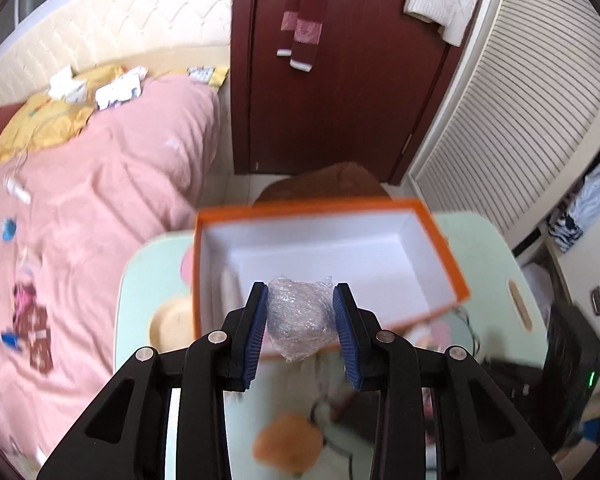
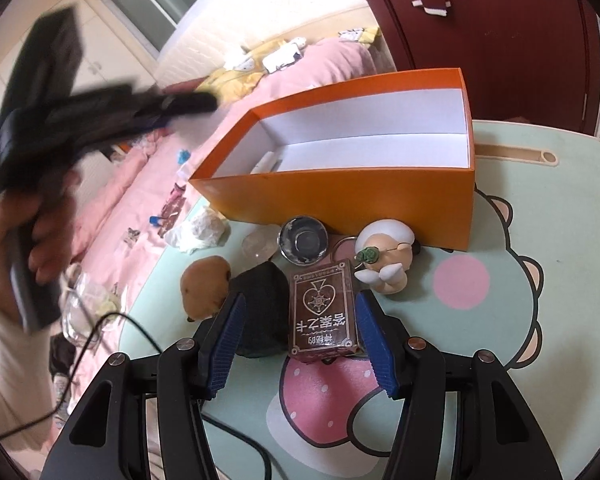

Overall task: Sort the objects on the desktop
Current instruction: 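Grasp the clear plastic bag with the left gripper and lift it out, then lower the plastic bag onto the table and open the left gripper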

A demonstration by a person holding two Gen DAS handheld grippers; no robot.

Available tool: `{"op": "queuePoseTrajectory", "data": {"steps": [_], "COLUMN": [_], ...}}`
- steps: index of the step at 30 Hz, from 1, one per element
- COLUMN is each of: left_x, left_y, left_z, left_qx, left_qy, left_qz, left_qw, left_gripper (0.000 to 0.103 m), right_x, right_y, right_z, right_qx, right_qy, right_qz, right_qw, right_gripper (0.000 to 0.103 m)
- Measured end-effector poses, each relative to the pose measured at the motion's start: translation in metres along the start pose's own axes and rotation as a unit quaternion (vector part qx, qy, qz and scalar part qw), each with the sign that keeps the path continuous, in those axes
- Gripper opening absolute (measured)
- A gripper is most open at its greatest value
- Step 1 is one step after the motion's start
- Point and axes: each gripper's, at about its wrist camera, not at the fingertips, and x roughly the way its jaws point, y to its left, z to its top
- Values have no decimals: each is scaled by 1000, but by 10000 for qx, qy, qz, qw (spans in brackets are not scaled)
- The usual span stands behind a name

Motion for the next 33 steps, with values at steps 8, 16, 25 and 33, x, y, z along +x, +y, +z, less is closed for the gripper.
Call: {"op": "queuePoseTrajectory", "data": {"steps": [8,16,25,33], "left_x": [31,43,17,8], "left_y": [6,7,30,45], "left_z": [-65,-76,-90,-102], "left_qx": [-376,-487,-804,-1020], "left_qy": [313,304,-750,-1242], "left_qz": [249,582,92,-110], "left_qw": [9985,9967,9939,9869], "left_gripper": [35,57,78,78], "right_x": [7,12,-1,-14], "right_y": [-5,-6,-16,26], "right_z": [0,-1,15,82], "right_qx": [171,143,601,-107], "right_qy": [56,111,198,315], "right_qz": [-27,-94,547,590], "right_qw": [9998,9998,9965,9977], "right_gripper": [57,57,57,58]}}
